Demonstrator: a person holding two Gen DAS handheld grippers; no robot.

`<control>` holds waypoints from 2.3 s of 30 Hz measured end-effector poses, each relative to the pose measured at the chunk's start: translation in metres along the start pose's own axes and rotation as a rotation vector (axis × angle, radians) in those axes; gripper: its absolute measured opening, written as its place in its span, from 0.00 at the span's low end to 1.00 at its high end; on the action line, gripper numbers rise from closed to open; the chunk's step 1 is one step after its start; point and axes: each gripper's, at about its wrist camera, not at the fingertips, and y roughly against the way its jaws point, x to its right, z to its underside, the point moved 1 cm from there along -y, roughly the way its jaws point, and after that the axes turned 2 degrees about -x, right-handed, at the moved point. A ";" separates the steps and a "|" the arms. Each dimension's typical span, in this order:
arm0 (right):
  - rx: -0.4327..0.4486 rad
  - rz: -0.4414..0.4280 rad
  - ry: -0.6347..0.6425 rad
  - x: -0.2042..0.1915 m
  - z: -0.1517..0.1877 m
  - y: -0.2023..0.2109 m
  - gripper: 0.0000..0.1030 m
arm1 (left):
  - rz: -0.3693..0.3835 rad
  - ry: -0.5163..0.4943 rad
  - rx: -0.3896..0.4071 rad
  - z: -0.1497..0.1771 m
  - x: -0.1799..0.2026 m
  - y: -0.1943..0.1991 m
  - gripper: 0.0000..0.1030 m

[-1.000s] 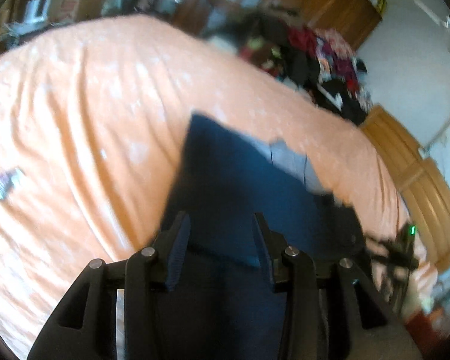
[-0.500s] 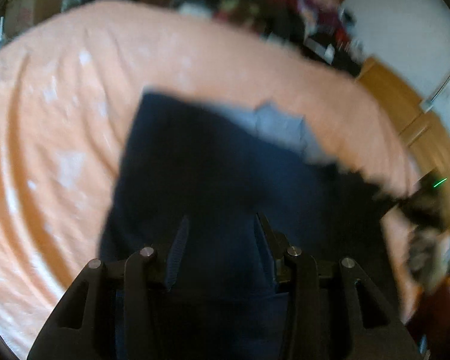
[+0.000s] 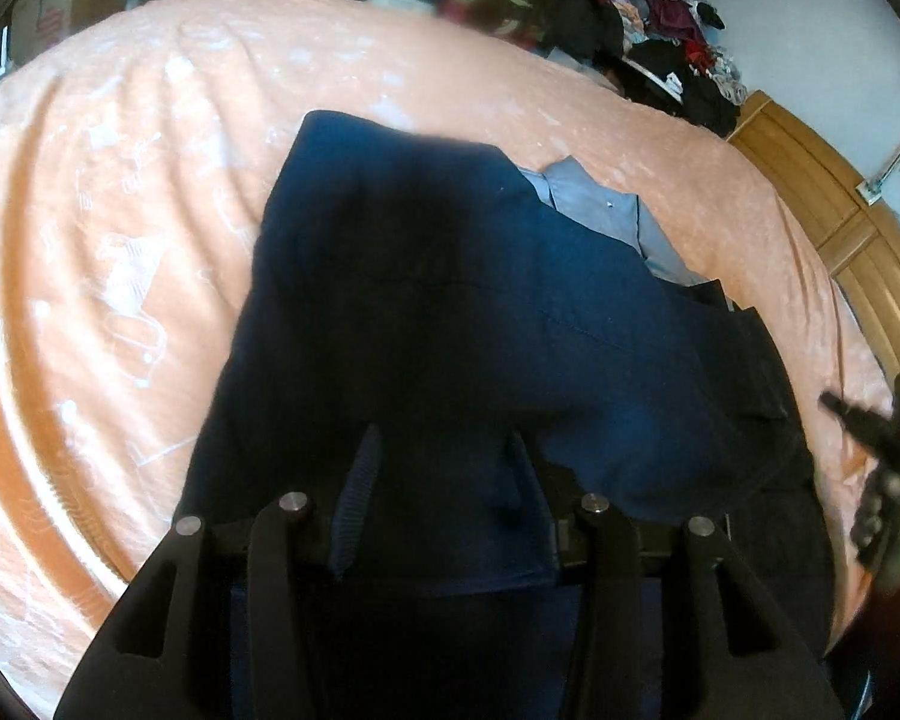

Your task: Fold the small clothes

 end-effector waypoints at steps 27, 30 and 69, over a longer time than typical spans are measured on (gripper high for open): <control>-0.237 -0.015 0.031 -0.031 0.064 -0.088 0.33 | -0.015 0.046 0.041 0.026 0.004 0.032 0.61; -0.239 0.050 0.067 -0.036 0.065 -0.070 0.37 | -0.020 0.014 0.071 0.021 0.018 0.043 0.60; -0.126 0.232 0.163 -0.049 0.088 -0.024 0.67 | -0.143 -0.156 -0.031 0.049 0.080 0.066 0.73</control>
